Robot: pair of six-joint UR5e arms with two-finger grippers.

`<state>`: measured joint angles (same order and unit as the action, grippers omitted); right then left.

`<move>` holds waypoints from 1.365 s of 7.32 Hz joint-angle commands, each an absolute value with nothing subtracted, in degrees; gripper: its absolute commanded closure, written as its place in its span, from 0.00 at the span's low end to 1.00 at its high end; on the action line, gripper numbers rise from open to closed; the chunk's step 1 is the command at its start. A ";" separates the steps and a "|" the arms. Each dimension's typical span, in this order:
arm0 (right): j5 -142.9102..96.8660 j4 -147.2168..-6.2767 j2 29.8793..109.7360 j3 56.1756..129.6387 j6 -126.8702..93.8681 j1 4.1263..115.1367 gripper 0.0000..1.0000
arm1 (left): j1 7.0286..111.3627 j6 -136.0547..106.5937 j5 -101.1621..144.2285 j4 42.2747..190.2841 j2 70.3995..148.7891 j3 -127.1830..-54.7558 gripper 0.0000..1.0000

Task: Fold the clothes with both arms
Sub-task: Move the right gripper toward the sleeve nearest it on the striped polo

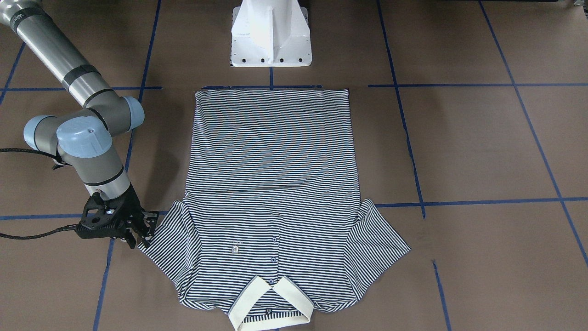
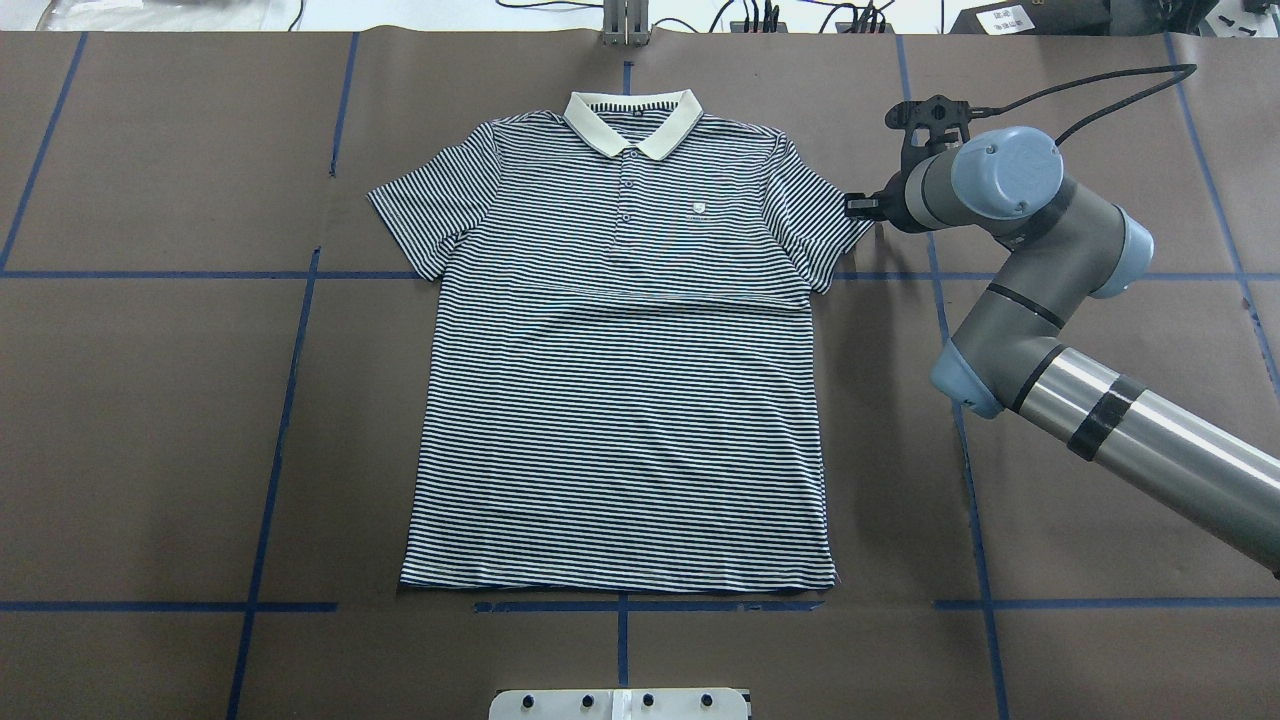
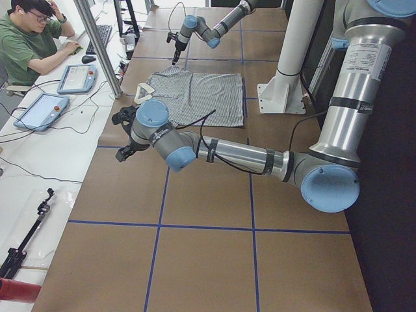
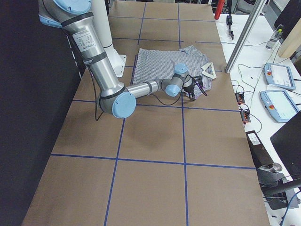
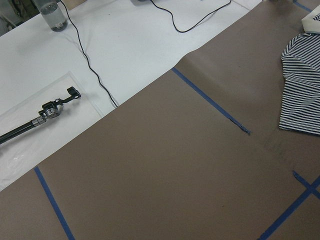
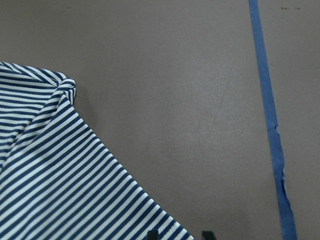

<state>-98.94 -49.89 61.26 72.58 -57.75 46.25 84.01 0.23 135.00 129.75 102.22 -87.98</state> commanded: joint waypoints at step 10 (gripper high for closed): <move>-96.77 -50.44 59.51 71.28 -57.57 46.05 1.00 | 83.94 0.62 135.09 129.81 101.78 -87.71 0.00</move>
<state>-97.22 -49.97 60.46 71.23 -57.56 46.06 83.94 0.60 135.09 129.81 101.88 -87.72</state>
